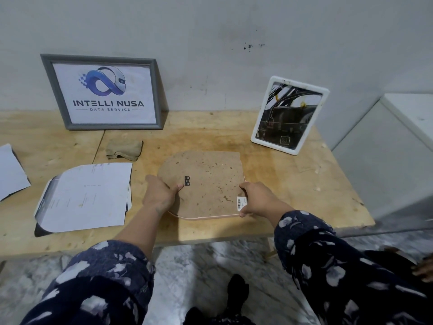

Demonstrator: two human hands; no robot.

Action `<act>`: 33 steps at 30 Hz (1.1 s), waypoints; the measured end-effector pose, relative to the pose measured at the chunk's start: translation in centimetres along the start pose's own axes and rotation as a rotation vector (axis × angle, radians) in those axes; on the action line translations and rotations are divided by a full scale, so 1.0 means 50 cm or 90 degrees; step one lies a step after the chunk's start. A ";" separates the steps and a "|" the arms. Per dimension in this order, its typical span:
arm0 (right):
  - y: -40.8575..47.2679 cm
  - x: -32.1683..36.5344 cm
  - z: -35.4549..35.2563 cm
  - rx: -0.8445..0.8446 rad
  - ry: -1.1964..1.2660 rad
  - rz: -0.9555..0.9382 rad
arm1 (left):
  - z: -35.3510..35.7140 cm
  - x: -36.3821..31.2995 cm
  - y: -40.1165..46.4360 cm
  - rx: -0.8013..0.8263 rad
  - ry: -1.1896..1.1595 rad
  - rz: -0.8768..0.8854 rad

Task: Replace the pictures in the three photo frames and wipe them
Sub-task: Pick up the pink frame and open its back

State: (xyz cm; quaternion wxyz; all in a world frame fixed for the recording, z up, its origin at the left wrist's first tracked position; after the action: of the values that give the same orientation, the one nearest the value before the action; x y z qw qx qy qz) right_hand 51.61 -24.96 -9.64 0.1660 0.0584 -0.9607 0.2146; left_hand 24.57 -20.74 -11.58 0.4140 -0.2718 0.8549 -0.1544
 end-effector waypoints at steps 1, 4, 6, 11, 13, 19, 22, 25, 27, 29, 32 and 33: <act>-0.003 0.000 -0.001 -0.004 0.013 0.003 | -0.001 -0.002 -0.006 -0.005 -0.019 0.013; -0.009 -0.002 0.003 -0.005 0.039 -0.003 | -0.005 -0.003 -0.021 -0.008 -0.054 0.033; -0.011 -0.009 0.007 -0.023 0.123 0.005 | -0.008 -0.006 -0.028 0.008 -0.079 0.047; -0.012 -0.027 -0.011 -0.135 0.504 0.077 | -0.038 -0.036 -0.058 -0.008 -0.141 0.071; -0.011 -0.028 -0.026 -0.168 0.605 0.093 | -0.054 -0.053 -0.070 -0.032 -0.155 0.068; -0.034 -0.132 -0.111 -0.260 0.620 0.109 | 0.002 -0.156 -0.114 -0.045 -0.198 0.092; -0.065 -0.221 -0.144 -0.296 0.501 0.128 | 0.096 -0.194 -0.138 -0.019 -0.172 0.080; -0.101 -0.312 -0.158 -0.302 0.419 0.143 | 0.198 -0.213 -0.143 -0.006 -0.106 0.072; -0.126 -0.371 -0.158 -0.293 0.363 0.157 | 0.259 -0.221 -0.150 -0.009 -0.028 0.060; -0.148 -0.426 -0.150 -0.281 0.313 0.174 | 0.304 -0.233 -0.172 -0.029 0.074 0.064; -0.173 -0.503 -0.121 -0.257 0.293 0.206 | 0.375 -0.256 -0.206 -0.034 0.194 0.099; -0.178 -0.516 -0.114 -0.254 0.283 0.206 | 0.394 -0.257 -0.212 -0.033 0.228 0.106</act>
State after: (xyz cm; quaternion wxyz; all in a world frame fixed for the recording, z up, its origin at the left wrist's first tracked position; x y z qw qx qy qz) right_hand 79.12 -29.48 -10.17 0.3432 -0.1762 -0.9210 0.0537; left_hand 50.29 -22.40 -10.39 0.2595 -0.1792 0.9380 -0.1437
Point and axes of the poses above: each hand's wrist, its own y-axis towards the middle knuckle, its own z-axis out of the palm, x = y × z, the point moved 10 cm from there along y, towards the middle knuckle, and after that the axes turned 10 degrees about -z, right-handed, at the moved point
